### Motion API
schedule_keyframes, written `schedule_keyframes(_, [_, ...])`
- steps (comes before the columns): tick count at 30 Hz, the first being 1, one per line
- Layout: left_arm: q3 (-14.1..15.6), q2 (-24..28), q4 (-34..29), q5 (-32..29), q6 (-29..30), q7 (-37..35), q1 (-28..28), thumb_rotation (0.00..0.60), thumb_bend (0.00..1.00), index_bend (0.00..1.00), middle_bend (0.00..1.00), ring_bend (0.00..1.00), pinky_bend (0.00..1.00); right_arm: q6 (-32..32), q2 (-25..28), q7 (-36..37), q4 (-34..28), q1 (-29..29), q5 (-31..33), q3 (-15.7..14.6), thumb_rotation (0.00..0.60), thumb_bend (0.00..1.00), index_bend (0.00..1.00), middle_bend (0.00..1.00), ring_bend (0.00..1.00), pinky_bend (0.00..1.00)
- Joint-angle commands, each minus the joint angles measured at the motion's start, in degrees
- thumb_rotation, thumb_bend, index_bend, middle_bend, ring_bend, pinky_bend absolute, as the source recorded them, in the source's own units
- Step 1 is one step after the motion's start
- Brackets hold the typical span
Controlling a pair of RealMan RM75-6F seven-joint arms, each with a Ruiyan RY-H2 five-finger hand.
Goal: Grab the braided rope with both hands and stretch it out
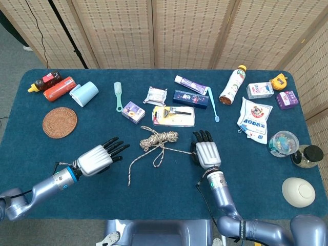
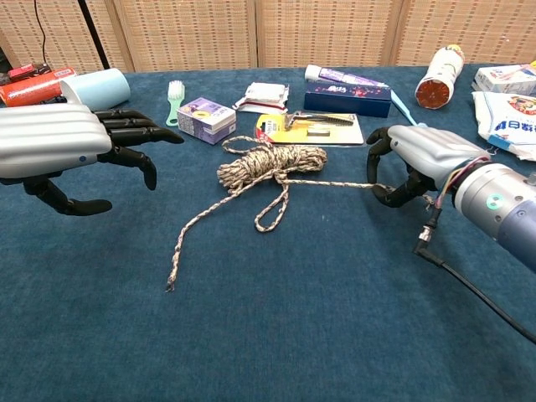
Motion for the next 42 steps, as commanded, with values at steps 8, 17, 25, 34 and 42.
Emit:
schedule_keyframes(8, [1.5, -5.7, 5.3, -1.1, 0.7, -3.5, -2.0, 0.600, 0.31, 0.36, 0.00, 0.00, 0.00, -0.7, -0.4, 0.4, 1.1, 0.1, 0.5, 0.3, 0.600, 0.51, 0.66, 0.13, 0.00, 0.00])
schedule_keyframes(17, [2.1, -9.4, 7.3, -2.3, -0.1, -4.0, -3.7, 0.600, 0.31, 0.42, 0.00, 0.00, 0.00, -1.7, -1.0, 1.4, 3.1, 0.2, 0.9, 0.5, 0.600, 0.51, 0.66, 0.14, 0.00, 0.00])
schedule_keyframes(25, [2.6, -12.1, 9.0, -3.9, -1.0, -3.9, -4.7, 0.600, 0.31, 0.44, 0.00, 0.00, 0.00, -2.7, -1.3, 2.4, 4.8, 0.2, 1.4, 0.7, 0.600, 0.51, 0.66, 0.14, 0.00, 0.00])
schedule_keyframes(34, [2.6, -14.7, 10.8, -5.7, -1.1, -4.1, -5.2, 0.600, 0.31, 0.48, 0.00, 0.00, 0.00, -3.5, -1.7, 3.6, 6.4, 0.2, 1.5, 0.9, 0.600, 0.51, 0.66, 0.14, 0.00, 0.00])
schedule_keyframes(42, [2.7, -17.7, 13.1, -7.1, -1.0, -4.1, -5.8, 0.600, 0.31, 0.50, 0.00, 0.00, 0.00, -3.9, -1.8, 4.6, 7.4, 0.0, 1.2, 0.9, 0.600, 0.51, 0.66, 0.14, 0.00, 0.00])
